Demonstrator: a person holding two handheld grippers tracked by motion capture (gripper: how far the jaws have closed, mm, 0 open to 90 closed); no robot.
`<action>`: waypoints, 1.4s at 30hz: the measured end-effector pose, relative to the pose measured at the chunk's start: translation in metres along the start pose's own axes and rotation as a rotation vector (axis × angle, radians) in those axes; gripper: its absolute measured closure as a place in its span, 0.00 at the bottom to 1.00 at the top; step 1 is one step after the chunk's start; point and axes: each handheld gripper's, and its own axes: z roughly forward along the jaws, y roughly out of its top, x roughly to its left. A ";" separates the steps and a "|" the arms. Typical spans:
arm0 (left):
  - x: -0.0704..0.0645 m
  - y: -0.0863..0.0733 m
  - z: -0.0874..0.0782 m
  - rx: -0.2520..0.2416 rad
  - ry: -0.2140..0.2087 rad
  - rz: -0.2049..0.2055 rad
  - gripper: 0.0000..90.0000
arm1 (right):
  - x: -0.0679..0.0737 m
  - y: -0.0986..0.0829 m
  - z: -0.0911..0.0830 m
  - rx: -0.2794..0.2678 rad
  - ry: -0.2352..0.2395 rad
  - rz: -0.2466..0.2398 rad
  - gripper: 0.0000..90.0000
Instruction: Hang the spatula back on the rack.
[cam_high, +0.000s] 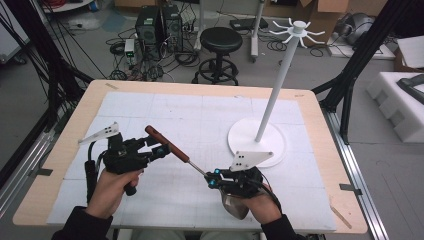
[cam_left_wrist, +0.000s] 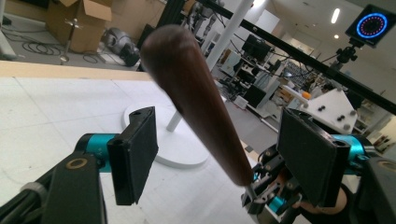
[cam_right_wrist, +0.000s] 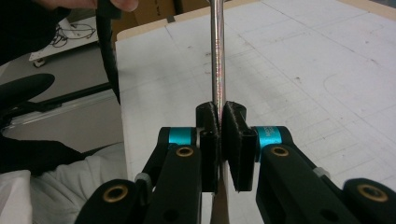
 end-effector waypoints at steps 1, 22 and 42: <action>0.000 0.002 0.002 0.001 -0.002 -0.004 0.38 | 0.000 0.000 0.000 0.000 -0.008 -0.009 0.94; -0.027 0.034 0.021 -0.011 -0.037 0.043 0.78 | 0.007 0.002 -0.007 -0.033 0.003 -0.047 0.94; -0.087 0.067 0.037 -0.003 -0.178 0.304 0.81 | 0.011 0.009 -0.005 -0.154 0.086 -0.027 0.91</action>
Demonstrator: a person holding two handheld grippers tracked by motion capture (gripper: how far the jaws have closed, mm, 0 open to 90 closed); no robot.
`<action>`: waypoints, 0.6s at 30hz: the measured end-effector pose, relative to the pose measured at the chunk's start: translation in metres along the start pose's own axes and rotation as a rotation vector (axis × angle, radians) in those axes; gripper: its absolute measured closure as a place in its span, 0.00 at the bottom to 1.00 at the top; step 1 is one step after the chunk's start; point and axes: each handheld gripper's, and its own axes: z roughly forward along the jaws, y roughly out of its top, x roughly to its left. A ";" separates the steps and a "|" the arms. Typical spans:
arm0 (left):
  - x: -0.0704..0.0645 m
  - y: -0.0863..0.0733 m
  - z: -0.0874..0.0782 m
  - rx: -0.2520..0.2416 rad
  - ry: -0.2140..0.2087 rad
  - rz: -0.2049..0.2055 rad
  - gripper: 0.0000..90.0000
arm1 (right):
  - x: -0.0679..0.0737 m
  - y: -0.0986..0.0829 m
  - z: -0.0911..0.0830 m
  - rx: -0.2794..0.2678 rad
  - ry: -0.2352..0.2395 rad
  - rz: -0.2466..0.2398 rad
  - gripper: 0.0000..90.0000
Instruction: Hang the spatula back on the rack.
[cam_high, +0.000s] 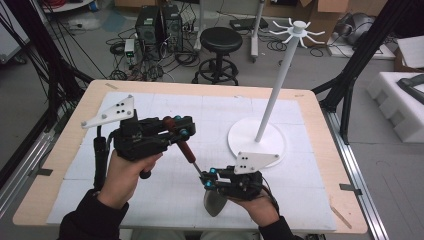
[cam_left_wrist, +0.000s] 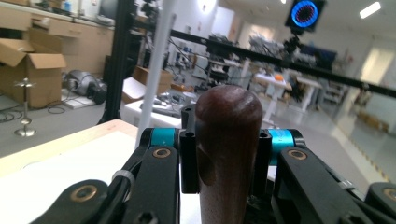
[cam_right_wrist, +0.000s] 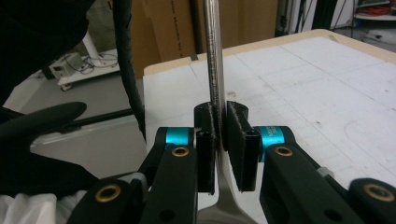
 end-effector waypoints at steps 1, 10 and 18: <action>-0.002 0.003 0.002 0.007 -0.008 0.014 0.81 | 0.000 0.000 0.001 -0.007 0.010 0.000 0.90; -0.012 0.017 0.006 0.047 -0.087 0.098 0.81 | -0.010 0.006 -0.001 -0.167 0.161 -0.048 0.55; -0.017 0.018 0.007 0.039 -0.194 0.109 0.81 | -0.012 0.007 0.012 -0.182 0.277 -0.050 0.63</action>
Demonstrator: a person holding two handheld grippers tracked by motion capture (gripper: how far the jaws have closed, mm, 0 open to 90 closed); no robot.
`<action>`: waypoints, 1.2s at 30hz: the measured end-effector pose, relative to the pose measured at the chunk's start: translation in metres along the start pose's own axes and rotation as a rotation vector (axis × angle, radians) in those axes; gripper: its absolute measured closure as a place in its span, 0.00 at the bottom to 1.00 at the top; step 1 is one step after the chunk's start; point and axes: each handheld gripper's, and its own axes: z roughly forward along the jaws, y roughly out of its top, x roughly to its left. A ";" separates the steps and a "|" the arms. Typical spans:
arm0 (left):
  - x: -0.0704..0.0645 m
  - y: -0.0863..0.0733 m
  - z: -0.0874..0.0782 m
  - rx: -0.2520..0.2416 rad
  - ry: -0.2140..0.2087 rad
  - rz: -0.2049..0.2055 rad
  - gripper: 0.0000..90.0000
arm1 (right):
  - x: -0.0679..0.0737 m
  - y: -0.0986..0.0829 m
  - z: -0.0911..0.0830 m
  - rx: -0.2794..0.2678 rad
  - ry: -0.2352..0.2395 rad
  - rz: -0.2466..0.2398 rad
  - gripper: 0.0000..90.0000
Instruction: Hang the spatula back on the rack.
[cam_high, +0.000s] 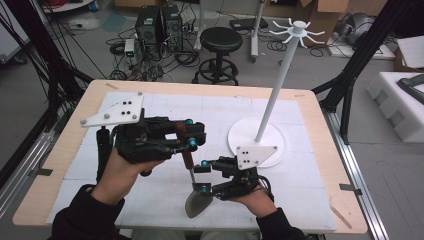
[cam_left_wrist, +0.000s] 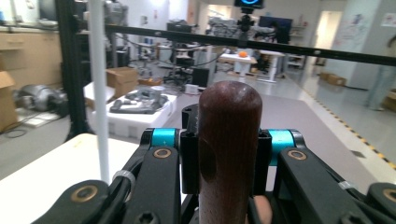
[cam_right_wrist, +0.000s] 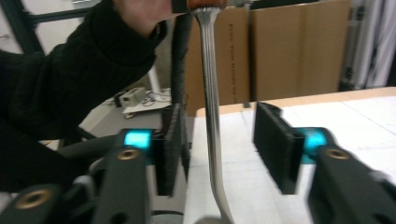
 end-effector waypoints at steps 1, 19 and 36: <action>0.000 0.000 0.000 -0.002 -0.009 0.000 0.81 | 0.000 0.000 0.003 0.003 0.020 -0.004 0.75; 0.002 -0.008 -0.008 -0.021 0.251 0.009 0.53 | 0.016 0.004 -0.006 -0.014 -0.333 0.012 0.94; 0.010 0.001 -0.005 -0.060 0.176 -0.048 0.81 | 0.029 0.006 -0.007 0.010 -0.432 -0.016 0.93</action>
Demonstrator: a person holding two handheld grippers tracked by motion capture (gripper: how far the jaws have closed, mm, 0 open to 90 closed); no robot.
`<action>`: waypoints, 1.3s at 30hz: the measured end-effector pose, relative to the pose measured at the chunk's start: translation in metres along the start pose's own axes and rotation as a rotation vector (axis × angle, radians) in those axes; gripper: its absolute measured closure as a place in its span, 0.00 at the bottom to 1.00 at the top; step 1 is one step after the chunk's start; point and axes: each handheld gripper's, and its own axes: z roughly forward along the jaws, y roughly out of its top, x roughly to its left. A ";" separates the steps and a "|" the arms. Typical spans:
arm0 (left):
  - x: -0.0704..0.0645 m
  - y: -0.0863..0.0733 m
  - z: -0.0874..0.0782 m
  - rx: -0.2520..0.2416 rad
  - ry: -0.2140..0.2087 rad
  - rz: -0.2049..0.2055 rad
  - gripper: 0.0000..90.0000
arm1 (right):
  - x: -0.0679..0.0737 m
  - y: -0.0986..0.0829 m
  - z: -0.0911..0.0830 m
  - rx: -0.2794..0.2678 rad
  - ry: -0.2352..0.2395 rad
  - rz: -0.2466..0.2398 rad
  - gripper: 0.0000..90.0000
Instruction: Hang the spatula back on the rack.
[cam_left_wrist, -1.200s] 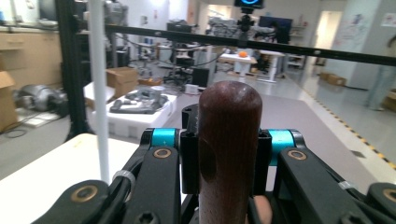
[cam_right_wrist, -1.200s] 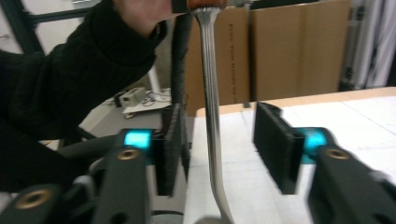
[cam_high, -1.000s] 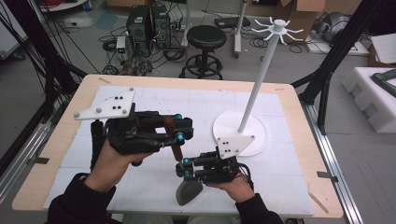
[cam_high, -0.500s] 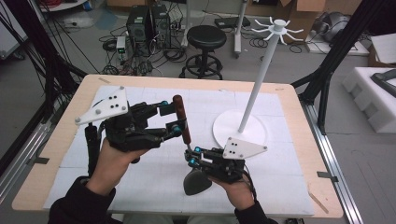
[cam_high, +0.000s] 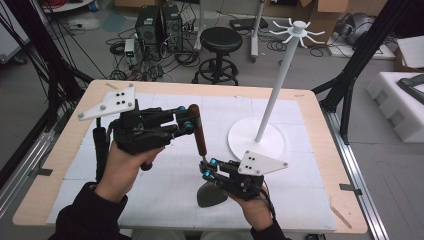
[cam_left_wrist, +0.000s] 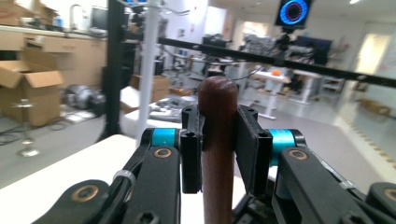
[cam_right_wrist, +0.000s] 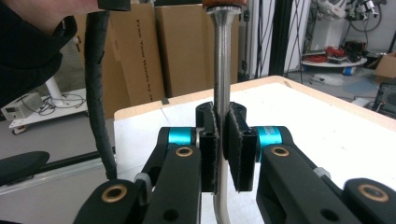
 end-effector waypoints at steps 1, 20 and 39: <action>-0.001 0.001 0.000 0.000 -0.006 -0.001 0.81 | 0.000 0.000 -0.001 0.001 0.008 0.002 0.93; -0.009 0.002 0.000 0.021 -0.135 0.046 0.81 | -0.030 0.048 -0.003 -0.102 0.389 0.037 0.67; 0.010 -0.040 -0.041 -0.042 0.079 0.052 0.31 | -0.036 0.072 -0.019 -0.122 0.167 0.040 0.82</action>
